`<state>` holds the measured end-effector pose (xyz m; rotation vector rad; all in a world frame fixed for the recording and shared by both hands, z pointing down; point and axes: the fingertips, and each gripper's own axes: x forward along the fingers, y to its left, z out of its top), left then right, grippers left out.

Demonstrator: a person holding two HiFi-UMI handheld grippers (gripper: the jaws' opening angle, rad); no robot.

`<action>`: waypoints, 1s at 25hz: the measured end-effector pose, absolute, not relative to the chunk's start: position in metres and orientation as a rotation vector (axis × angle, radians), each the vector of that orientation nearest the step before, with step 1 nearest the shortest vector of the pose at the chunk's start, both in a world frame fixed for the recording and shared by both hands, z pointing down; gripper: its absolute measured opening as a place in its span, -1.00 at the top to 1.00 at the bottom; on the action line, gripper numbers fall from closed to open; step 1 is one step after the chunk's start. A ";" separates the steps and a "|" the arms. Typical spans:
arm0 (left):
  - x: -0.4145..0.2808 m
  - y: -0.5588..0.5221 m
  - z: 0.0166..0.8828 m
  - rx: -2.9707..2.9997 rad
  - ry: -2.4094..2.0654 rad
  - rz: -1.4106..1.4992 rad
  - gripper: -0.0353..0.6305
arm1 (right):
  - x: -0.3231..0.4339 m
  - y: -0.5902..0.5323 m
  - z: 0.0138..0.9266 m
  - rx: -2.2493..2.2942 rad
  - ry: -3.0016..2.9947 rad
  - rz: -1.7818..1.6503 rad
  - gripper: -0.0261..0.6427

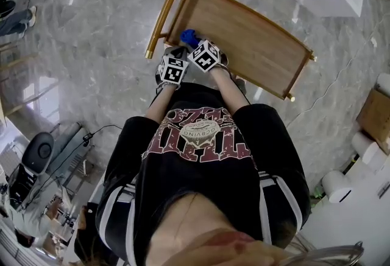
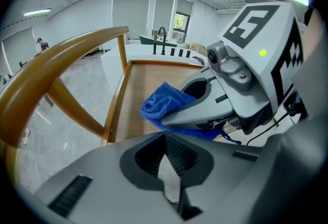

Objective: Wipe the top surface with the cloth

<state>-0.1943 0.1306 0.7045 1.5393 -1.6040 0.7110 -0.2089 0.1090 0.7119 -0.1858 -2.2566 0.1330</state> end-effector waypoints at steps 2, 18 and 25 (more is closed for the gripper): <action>-0.192 0.129 0.706 1.545 -1.589 0.717 0.76 | -0.206 0.107 0.711 -0.172 -2.260 0.142 0.75; -0.188 0.114 0.704 1.614 -1.574 0.806 0.76 | -0.177 0.092 0.712 -0.067 -2.283 0.182 0.75; -0.167 0.106 0.709 1.658 -1.476 0.857 0.76 | -0.161 0.085 0.713 -0.015 -2.281 0.211 0.75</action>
